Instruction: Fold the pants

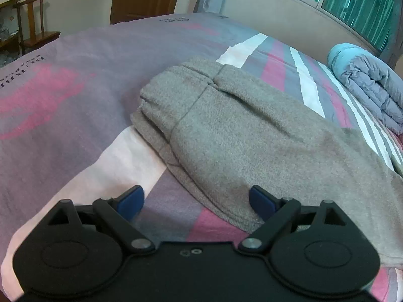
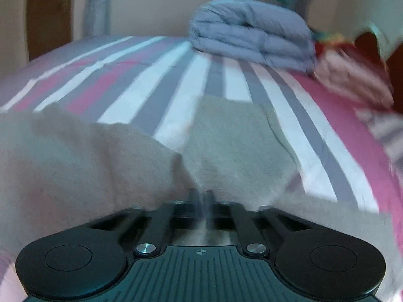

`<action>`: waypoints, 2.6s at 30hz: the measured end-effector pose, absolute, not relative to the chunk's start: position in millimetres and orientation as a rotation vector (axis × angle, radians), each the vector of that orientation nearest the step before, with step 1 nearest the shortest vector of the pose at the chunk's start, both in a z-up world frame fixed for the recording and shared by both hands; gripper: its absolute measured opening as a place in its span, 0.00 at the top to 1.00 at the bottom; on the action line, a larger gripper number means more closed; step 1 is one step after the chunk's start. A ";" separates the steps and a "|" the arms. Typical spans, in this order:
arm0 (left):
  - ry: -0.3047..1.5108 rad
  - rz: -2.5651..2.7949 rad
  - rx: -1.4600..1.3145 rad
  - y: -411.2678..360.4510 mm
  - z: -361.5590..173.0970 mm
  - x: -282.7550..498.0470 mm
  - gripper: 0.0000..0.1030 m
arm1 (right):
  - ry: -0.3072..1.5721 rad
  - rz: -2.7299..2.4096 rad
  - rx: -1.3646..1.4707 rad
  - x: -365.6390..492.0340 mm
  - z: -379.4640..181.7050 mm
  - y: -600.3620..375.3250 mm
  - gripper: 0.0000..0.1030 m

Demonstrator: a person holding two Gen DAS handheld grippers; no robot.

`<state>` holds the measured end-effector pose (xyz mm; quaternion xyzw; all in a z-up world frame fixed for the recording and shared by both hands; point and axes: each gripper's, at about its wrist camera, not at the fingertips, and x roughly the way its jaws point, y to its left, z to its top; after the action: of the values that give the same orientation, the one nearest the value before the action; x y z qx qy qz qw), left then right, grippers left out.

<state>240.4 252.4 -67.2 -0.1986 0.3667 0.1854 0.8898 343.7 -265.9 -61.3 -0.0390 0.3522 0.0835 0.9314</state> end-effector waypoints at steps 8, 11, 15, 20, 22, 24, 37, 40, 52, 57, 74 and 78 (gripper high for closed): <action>0.750 0.383 -0.406 249.7 -69.2 237.2 0.17 | 0.825 0.062 0.429 270.0 -90.8 -391.3 0.95; 0.753 0.378 -0.409 250.7 -68.8 237.0 0.17 | 0.757 0.072 0.309 266.4 -71.9 -382.7 0.58; 0.749 0.378 -0.414 250.4 -69.1 235.9 0.17 | 0.658 0.122 0.126 273.1 -52.4 -355.1 0.41; 0.749 0.375 -0.418 250.6 -69.2 234.9 0.17 | 0.636 0.161 -0.215 304.3 -57.9 -305.6 0.42; 0.753 0.373 -0.421 251.2 -68.5 235.2 0.17 | 0.606 0.161 -0.303 313.1 -60.5 -294.9 0.42; 0.758 0.370 -0.422 251.5 -67.9 235.5 0.17 | 0.564 0.180 -0.341 318.1 -59.6 -291.0 0.44; 0.753 0.356 -0.413 251.3 -69.2 233.0 0.16 | 0.562 -0.147 1.057 243.5 -133.8 -511.9 0.97; 0.758 0.349 -0.412 252.4 -68.6 233.9 0.16 | 0.551 -0.105 1.082 238.5 -155.7 -513.2 0.97; 0.749 0.352 -0.411 250.6 -69.9 234.1 0.16 | 0.497 -0.220 0.865 257.7 -126.3 -549.9 0.79; 0.752 0.361 -0.408 249.1 -70.1 235.4 0.15 | 0.537 -0.179 0.852 271.2 -137.2 -573.2 0.79; 0.761 0.365 -0.407 248.9 -69.8 238.9 0.13 | 0.549 -0.126 1.034 268.2 -130.6 -591.8 0.97; 0.759 0.350 -0.408 251.5 -70.4 237.8 0.13 | 0.463 -0.118 1.014 237.1 -107.7 -589.8 0.97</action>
<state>237.8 251.5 -70.4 -0.1969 0.3661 0.1687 0.8937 237.1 -589.8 -107.7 0.4809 0.2195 -0.0560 0.8470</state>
